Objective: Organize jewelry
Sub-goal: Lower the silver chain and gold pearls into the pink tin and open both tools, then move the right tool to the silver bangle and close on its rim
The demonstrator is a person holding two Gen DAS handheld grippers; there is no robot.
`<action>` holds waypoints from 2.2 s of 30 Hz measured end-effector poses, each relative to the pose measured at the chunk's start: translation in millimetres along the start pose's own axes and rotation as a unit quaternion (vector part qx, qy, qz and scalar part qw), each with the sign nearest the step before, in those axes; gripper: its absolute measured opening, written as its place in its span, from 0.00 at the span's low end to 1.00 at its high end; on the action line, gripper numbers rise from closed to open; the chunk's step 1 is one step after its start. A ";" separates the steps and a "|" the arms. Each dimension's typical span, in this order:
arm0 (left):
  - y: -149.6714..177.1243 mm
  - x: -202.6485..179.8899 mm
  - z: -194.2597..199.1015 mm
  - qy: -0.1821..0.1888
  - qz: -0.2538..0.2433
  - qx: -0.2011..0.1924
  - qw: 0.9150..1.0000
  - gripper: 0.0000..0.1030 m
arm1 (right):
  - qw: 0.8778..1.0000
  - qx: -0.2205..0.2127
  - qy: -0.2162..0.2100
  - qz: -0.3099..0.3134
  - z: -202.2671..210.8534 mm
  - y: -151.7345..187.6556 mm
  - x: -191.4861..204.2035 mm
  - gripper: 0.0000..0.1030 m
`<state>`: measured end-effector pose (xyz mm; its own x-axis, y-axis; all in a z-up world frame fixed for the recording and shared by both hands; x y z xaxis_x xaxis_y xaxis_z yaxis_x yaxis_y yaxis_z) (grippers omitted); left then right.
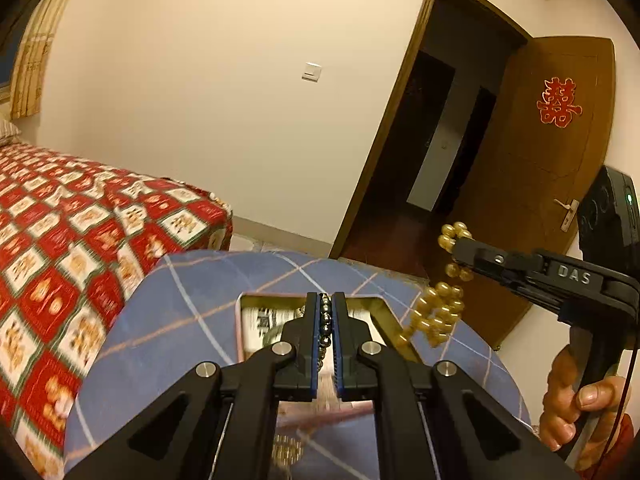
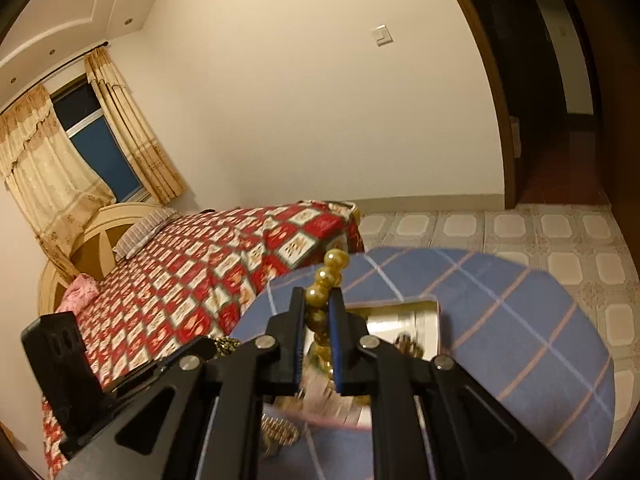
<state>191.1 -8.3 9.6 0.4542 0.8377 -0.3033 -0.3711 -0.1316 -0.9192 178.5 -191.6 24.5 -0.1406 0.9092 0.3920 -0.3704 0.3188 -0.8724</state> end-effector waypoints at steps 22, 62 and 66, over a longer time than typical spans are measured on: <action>49.3 7.6 -104.4 -0.062 -0.071 0.137 0.986 0.15 | 0.994 0.069 0.068 -0.041 -65.1 46.2 -70.9 0.60; 113.8 17.5 148.8 -0.161 -0.017 0.059 0.985 0.61 | 0.991 0.068 0.099 0.057 107.7 154.5 24.9 0.54; 121.4 14.9 145.0 -0.153 -0.013 0.068 0.986 0.61 | 0.990 0.073 0.101 0.057 108.4 160.5 23.6 0.54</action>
<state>35.4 65.1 -70.1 0.2069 0.9632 -0.1715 -0.4778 -0.0535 -0.8769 16.1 -147.9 -74.6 -0.0080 0.9770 0.2129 -0.4937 0.1813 -0.8505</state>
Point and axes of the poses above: each gripper's, at about its wrist camera, not at the fingertips, and z roughly against the way its jaws point, x to its left, y to its underside, the point moved 1 cm from there along -z, roughly the way its jaws point, and after that the axes turned 12 degrees about -x, right-handed, at the moved point
